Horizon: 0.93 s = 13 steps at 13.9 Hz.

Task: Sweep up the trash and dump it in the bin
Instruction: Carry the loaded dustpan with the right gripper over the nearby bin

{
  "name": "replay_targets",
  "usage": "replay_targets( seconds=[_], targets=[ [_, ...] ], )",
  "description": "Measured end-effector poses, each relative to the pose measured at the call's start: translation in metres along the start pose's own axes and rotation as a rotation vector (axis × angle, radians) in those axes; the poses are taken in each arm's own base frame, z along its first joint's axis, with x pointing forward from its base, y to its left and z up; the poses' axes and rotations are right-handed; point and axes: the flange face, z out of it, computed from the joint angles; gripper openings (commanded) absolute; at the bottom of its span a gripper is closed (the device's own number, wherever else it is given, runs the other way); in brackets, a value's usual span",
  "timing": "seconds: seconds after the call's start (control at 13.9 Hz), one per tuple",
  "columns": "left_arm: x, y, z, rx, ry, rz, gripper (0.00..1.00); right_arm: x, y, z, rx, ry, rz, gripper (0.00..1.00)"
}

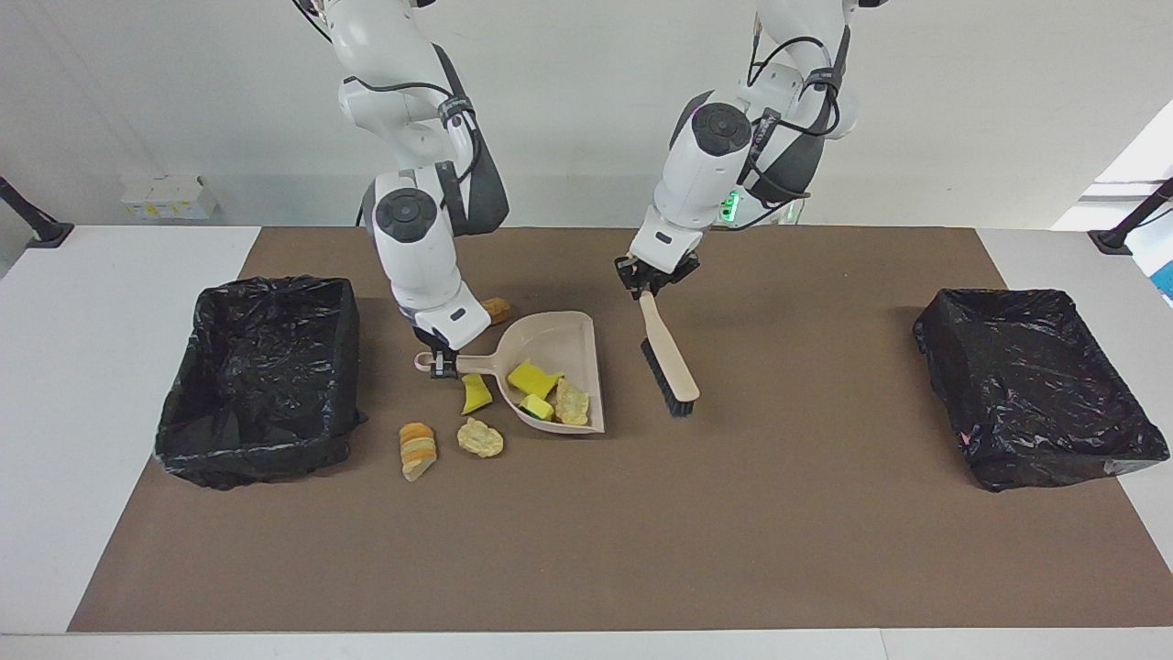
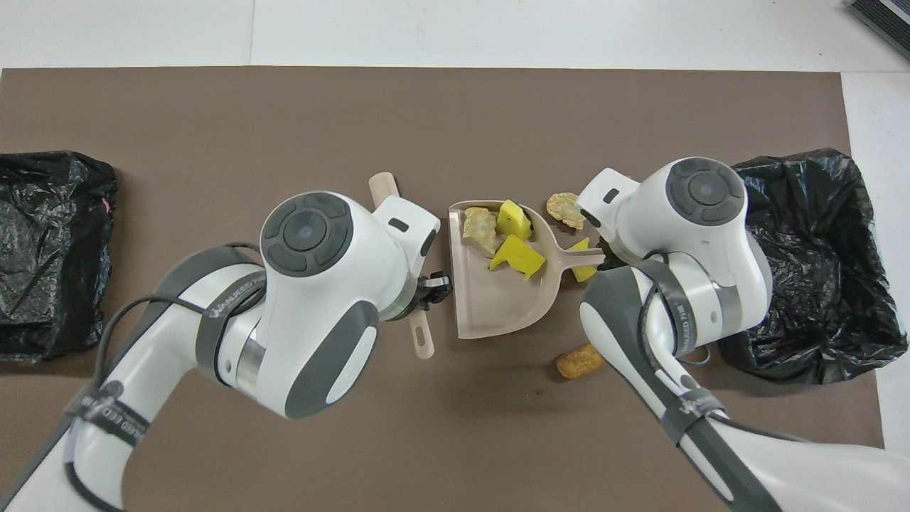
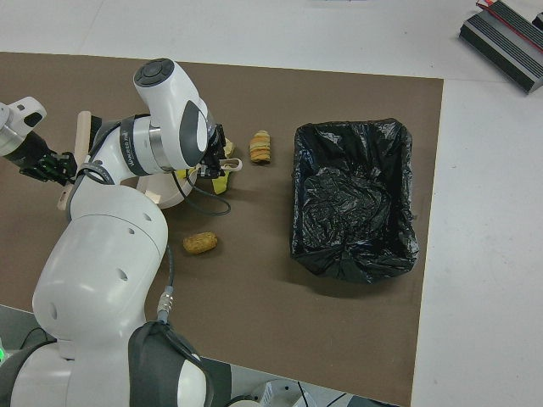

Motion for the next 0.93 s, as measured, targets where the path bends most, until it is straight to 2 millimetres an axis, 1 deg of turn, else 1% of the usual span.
replay_targets(
  seconds=[0.07,0.22,0.29,0.36,0.5,0.65,0.79,0.93],
  targets=[
    [-0.019,-0.013,0.009,0.022,-0.015,0.009,0.0,-0.013,0.005,-0.007,-0.009,0.003,0.004,0.0],
    [-0.061,-0.034,0.03,0.063,-0.047,0.041,0.0,-0.043,0.015,-0.028,-0.009,0.003,0.028,0.0],
    [-0.08,-0.042,0.039,0.076,-0.056,0.061,0.0,-0.061,0.018,-0.039,-0.004,0.003,0.048,0.0],
    [-0.095,-0.049,0.045,0.084,-0.059,0.079,0.0,-0.084,0.021,-0.046,-0.005,0.003,0.066,0.0],
    [-0.119,-0.059,0.058,0.104,-0.065,0.109,0.0,-0.135,0.025,-0.056,-0.02,0.003,0.082,0.0],
    [-0.147,-0.069,0.077,0.135,-0.062,0.148,0.0,-0.191,0.025,-0.068,-0.045,-0.002,0.086,0.0],
    [-0.169,-0.078,0.092,0.162,-0.055,0.18,0.0,-0.234,0.023,-0.083,-0.075,-0.016,0.076,0.0],
    [-0.181,-0.083,0.103,0.174,-0.041,0.192,0.0,-0.276,0.017,-0.101,-0.096,-0.068,0.057,0.0]
  ],
)
